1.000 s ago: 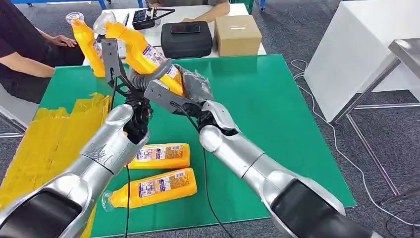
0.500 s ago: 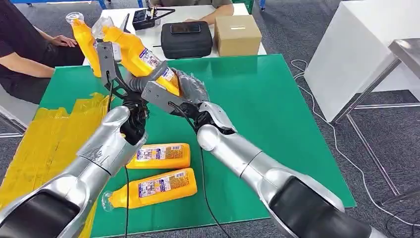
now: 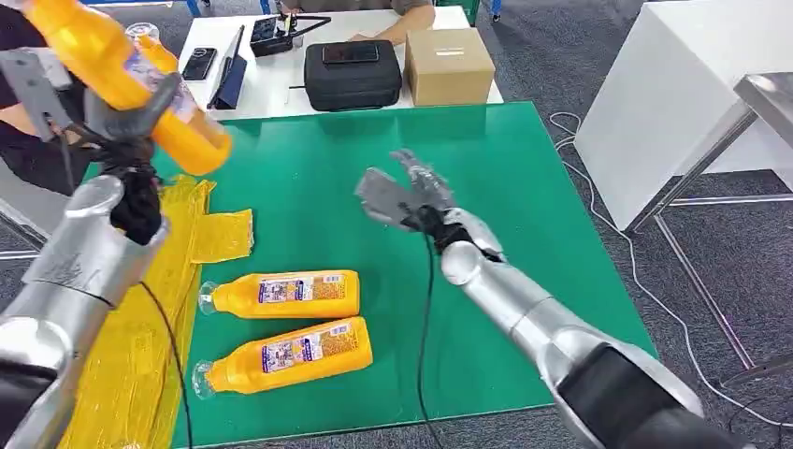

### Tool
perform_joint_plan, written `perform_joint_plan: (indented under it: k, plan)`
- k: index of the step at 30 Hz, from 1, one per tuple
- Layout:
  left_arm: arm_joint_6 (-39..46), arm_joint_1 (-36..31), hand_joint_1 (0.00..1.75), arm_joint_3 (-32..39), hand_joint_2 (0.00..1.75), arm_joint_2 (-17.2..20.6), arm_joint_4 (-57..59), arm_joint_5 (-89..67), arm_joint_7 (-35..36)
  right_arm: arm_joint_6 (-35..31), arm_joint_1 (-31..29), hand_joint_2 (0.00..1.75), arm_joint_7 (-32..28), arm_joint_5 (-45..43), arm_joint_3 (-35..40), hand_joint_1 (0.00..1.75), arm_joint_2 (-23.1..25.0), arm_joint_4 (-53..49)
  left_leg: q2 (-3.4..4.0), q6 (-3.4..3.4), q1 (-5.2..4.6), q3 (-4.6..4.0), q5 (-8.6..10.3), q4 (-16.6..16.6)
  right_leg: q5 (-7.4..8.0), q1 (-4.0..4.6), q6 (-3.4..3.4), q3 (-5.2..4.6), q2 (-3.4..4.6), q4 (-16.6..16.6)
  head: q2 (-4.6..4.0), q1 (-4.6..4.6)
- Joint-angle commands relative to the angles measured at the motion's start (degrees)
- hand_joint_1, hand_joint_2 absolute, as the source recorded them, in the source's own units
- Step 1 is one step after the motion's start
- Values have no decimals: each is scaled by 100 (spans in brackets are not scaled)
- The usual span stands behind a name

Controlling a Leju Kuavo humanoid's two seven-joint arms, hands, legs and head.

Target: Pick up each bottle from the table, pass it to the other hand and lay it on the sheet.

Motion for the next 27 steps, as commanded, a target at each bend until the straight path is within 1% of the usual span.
perform_joint_plan:
  k: [1,4,6,7,8,10,11,13,15,16,17,18,19,20,21,23,24,26,27]
  plan:
    - [-77,123,175,463,175,1018,1,-852,-140,262,572,0,-135,14,-1355,0,-1120,-1519,12,-10,-1,21,-17,1,-14,-2,1,19,4,-2,0,-2]
    - [-29,108,175,452,175,967,-8,-890,-115,240,568,0,-100,54,-1329,0,-1064,-1503,-9,-7,0,3,-5,2,-7,-1,0,3,-10,-2,2,0]
    - [105,105,175,364,175,1000,-15,-1080,-139,196,566,0,-111,92,-1333,0,-1063,-1496,-5,-10,2,8,-9,4,-9,0,0,9,-6,-1,0,-2]
    - [292,118,175,200,175,1146,-16,-1553,-134,165,663,0,-208,5,-1441,0,-1152,-1661,-3,-9,1,4,-7,3,-7,0,0,5,-5,-1,0,0]
    - [324,158,175,188,175,1255,-29,-1746,-144,182,762,0,-283,-60,-1498,0,-1264,-1793,-3,-11,2,10,-11,6,-10,1,0,13,-7,-1,0,0]
    - [298,200,175,72,175,1452,124,-2314,-94,247,1020,0,-338,-212,-1671,0,-1450,-2181,-1,-5,-1,-3,-1,-3,-1,-2,0,-2,-4,-4,0,0]
    - [335,158,175,-54,175,1506,244,-2593,-86,270,1098,0,-336,-239,-1710,0,-1505,-2256,3,-12,0,17,-11,-4,-10,-1,-1,18,-4,-6,0,-2]
    - [570,0,175,-446,175,1569,602,-3351,-61,273,1254,0,-326,-245,-1787,0,-1546,-2430,1,-14,0,23,-16,-2,-16,-1,0,24,-7,-5,0,0]
    - [833,-183,175,-910,175,1523,1160,-4336,187,329,1402,0,-286,-217,-1815,0,-1543,-2553,-7,-9,2,11,-8,-2,-9,0,0,12,-11,-6,2,-2]
    - [802,-147,175,-951,175,1495,1250,-4491,219,345,1444,0,-277,-216,-1820,0,-1528,-2575,-15,-14,4,27,-16,0,-18,3,0,33,-22,-8,2,0]
    - [830,-100,175,-1052,175,1461,1407,-4829,383,361,1512,0,-268,-205,-1838,0,-1515,-2625,-12,-10,1,18,-10,-2,-12,0,1,21,-16,-7,2,0]
    - [849,11,175,-1027,175,1426,1454,-4902,405,364,1558,0,-266,-203,-1841,0,-1506,-2652,-12,-6,-4,15,-5,-6,-8,-5,1,15,-13,-7,0,-2]
    - [824,61,175,-1135,175,1417,1564,-5190,482,384,1580,0,-260,-193,-1834,0,-1508,-2665,-6,-11,-2,30,-11,-7,-13,-3,0,30,-11,-10,2,0]
    - [914,182,175,-1255,175,1412,1673,-5638,554,425,1595,0,-242,-173,-1823,0,-1497,-2676,-1,-8,-3,19,-6,-8,-6,-4,1,16,-5,-9,0,-2]
    - [955,272,175,-1272,175,1398,1713,-5743,577,441,1599,0,-238,-175,-1817,0,-1489,-2679,1,-12,-3,36,-11,-11,-11,-4,1,34,-5,-13,0,-2]
    - [1019,442,175,-1452,175,1364,1887,-6301,714,573,1538,0,-216,-230,-1755,0,-1475,-2634,7,-8,-5,24,-7,-11,-5,-5,1,19,2,-10,2,2]
    - [1073,517,175,-1496,175,1347,1931,-6466,782,615,1506,0,-215,-256,-1724,0,-1460,-2621,14,-11,-6,34,-10,-14,-7,-6,1,28,7,-13,0,-2]
    - [1042,673,175,-1611,175,1311,2069,-6816,940,709,1448,0,-223,-303,-1617,0,-1444,-2647,11,-7,-6,20,-6,-11,-5,-7,1,14,4,-9,2,-2]
    - [996,736,175,-1592,175,1300,2093,-6853,963,733,1437,0,-223,-317,-1574,0,-1438,-2679,16,-10,-6,29,-10,-12,-7,-7,1,23,7,-11,0,2]
